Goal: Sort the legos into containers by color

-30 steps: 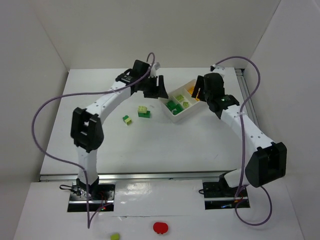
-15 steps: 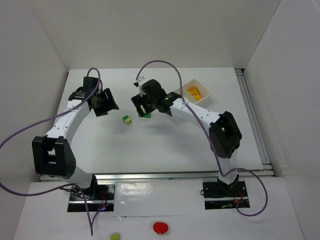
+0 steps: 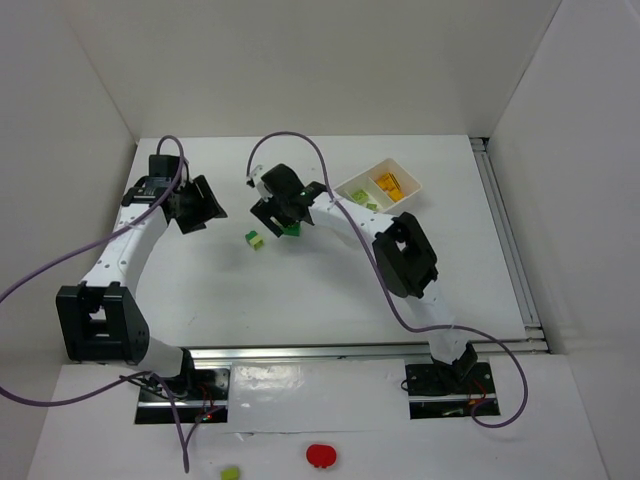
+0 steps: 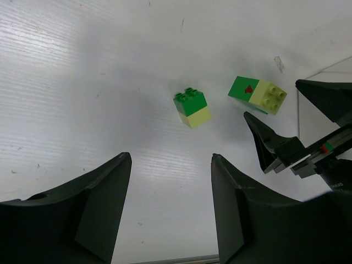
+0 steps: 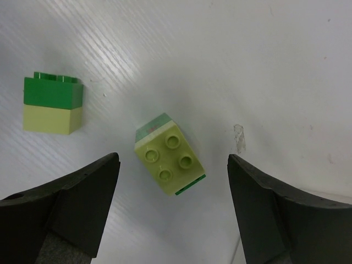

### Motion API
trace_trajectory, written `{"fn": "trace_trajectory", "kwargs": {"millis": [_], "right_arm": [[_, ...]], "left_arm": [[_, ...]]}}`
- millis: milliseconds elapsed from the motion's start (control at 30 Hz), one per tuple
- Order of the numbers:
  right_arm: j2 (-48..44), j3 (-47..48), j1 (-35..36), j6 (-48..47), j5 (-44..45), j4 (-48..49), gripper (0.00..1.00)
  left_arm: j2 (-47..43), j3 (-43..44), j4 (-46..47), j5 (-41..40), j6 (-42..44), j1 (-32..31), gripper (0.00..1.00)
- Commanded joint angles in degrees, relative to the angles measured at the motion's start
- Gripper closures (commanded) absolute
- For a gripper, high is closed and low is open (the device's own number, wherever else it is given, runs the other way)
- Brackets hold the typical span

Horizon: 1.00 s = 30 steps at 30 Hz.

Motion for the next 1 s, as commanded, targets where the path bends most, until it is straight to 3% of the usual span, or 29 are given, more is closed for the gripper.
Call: {"fn": "trace_trajectory", "kwargs": {"millis": [0, 133, 300, 467, 667, 733, 967], "right_arm": [[-0.16, 1.9, 0.3, -2.62, 0.16, -1.48, 0.16], [0.36, 1.37, -0.23, -2.62, -0.46, -0.25, 0.27], [0.37, 0.67, -0.76, -2.09, -2.47, 0.89, 0.52], [-0.94, 0.67, -1.29, -1.48, -3.7, 0.9, 0.64], [-7.0, -3.11, -3.04, 2.47, -8.35, 3.35, 0.65], [-10.87, -5.47, -4.44, 4.84, -11.78, 4.58, 0.65], [-19.84, -10.49, -13.49, 9.95, -38.63, 3.01, 0.65]], "left_arm": [[-1.31, 0.98, 0.5, 1.23, 2.03, 0.94, 0.31], [-1.31, 0.98, 0.5, 2.28, 2.04, 1.47, 0.31], [-1.83, 0.98, 0.5, 2.29, 2.56, 1.99, 0.31], [-1.83, 0.98, 0.5, 2.9, 2.56, 1.99, 0.32], [-0.6, 2.2, 1.02, 7.37, 4.4, 1.99, 0.32], [-0.08, 2.73, 2.16, 12.9, 7.3, 1.99, 0.3], [-0.08, 2.73, 7.09, 36.89, 16.96, 1.47, 0.17]]}}
